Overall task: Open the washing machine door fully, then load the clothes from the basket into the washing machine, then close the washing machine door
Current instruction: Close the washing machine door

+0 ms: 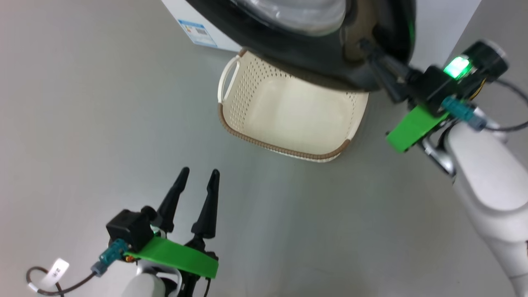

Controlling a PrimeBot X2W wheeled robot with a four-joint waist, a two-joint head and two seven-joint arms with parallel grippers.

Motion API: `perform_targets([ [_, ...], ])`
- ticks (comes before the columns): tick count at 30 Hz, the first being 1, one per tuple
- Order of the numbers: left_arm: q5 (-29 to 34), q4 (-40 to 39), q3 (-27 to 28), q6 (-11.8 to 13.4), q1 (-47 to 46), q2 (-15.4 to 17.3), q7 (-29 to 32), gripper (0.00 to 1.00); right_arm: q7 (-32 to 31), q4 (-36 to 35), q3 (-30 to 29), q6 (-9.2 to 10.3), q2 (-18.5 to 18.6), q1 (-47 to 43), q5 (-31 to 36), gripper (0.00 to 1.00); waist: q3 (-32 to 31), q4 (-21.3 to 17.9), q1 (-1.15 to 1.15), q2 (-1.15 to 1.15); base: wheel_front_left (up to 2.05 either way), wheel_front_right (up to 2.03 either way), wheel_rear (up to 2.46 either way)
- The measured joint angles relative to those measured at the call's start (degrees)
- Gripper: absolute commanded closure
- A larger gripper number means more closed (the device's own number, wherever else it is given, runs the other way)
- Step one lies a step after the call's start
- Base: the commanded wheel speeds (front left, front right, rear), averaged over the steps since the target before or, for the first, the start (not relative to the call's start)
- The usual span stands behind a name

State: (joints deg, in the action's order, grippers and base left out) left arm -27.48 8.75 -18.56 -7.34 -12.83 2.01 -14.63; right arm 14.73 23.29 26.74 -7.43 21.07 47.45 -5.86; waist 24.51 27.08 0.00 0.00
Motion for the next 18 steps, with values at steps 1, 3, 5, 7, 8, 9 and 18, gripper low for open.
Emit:
perform_targets([
  [1, 0.00, -0.18, 0.08, 0.00, -0.38, -0.03, 0.00, 0.00, 0.00, 0.16, -0.66, 0.00, 0.10, 0.75, 0.22, 1.00, 0.56, 0.03, 0.00, 0.00, 0.00, 0.00, 0.00],
  [3, -0.01, -0.43, 0.20, 0.00, -0.86, -0.13, 0.00, 0.00, 0.00, 0.55, -2.09, 0.00, 0.19, 2.35, 0.27, 1.00, 1.67, 0.08, 0.00, 0.00, 0.00, 0.00, 0.00],
  [5, -0.34, -0.52, 0.14, 0.00, -1.32, -0.18, 0.00, 0.00, 0.00, 0.96, -3.27, 0.00, 0.24, 4.03, 0.46, 1.00, 2.71, 0.12, 0.00, 0.00, 0.00, 0.00, 0.00],
  [7, -1.26, -0.63, 0.01, 0.00, -1.62, -0.21, 0.00, 0.00, 0.00, 1.53, -3.77, 0.00, 0.47, 5.82, 1.05, 1.00, 3.69, 0.19, 0.00, 0.00, 0.00, 0.00, 0.00],
  [8, -1.52, -0.67, -0.02, 0.00, -1.78, -0.22, 0.00, 0.00, 0.00, 1.82, -3.81, 0.00, 0.63, 6.72, 1.34, 1.00, 4.18, 0.22, 0.00, 0.00, 0.00, 0.00, 0.00],
  [9, -1.69, -0.76, -0.01, 0.00, -1.93, -0.23, 0.00, 0.00, 0.00, 2.09, -3.82, 0.00, 0.74, 7.56, 1.72, 1.00, 4.64, 0.26, 0.00, 0.00, 0.00, 0.00, 0.00],
  [18, -2.72, -1.16, -0.46, 0.00, -4.00, -0.44, 0.00, 0.00, 0.01, 6.03, -4.45, 0.00, 1.35, 15.18, 2.67, 1.00, 8.17, 0.84, 0.00, 0.00, 0.00, 0.00, 0.00],
])
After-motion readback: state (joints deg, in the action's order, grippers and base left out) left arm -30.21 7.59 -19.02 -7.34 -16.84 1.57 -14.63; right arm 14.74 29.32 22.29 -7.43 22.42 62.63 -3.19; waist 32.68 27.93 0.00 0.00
